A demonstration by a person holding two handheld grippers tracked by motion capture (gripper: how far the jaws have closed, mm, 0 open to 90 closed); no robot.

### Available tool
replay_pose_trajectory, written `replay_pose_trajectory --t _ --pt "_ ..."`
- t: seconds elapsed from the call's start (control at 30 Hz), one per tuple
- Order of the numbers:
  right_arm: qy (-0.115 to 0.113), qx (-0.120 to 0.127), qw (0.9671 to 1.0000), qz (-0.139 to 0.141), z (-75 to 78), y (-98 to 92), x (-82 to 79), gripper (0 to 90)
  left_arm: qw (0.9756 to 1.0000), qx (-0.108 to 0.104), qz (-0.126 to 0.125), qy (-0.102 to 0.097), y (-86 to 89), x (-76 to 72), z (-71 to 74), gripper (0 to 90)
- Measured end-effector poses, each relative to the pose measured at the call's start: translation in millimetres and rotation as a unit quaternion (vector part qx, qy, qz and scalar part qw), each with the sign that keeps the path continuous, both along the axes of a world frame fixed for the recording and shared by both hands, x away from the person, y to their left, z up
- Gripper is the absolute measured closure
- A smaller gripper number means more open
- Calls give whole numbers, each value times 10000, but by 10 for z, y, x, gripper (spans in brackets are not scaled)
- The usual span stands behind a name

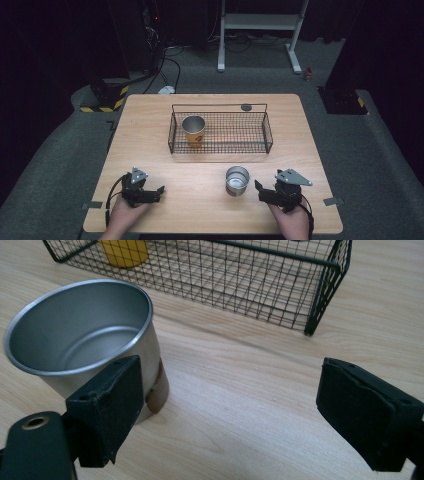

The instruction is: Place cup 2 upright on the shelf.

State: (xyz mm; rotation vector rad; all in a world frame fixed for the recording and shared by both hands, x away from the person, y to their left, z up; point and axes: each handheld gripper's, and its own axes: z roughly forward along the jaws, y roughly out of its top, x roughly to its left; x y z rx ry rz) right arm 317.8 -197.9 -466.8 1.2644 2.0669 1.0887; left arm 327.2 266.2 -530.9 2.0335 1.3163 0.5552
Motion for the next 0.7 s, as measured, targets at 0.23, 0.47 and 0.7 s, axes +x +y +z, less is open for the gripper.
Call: replay_pose_trajectory --t 0.23,0.47,0.7 --pt "-109 72 9999 89 114 22 -50 121 10000 -6 -25 8 2 6 0 7" --pt "-298 151 9987 373 211 141 -152 121 10000 7 -76 18 13 -3 2 7" --pt "-354 218 9961 777 213 348 -205 116 10000 11 -80 24 12 -3 3 7"
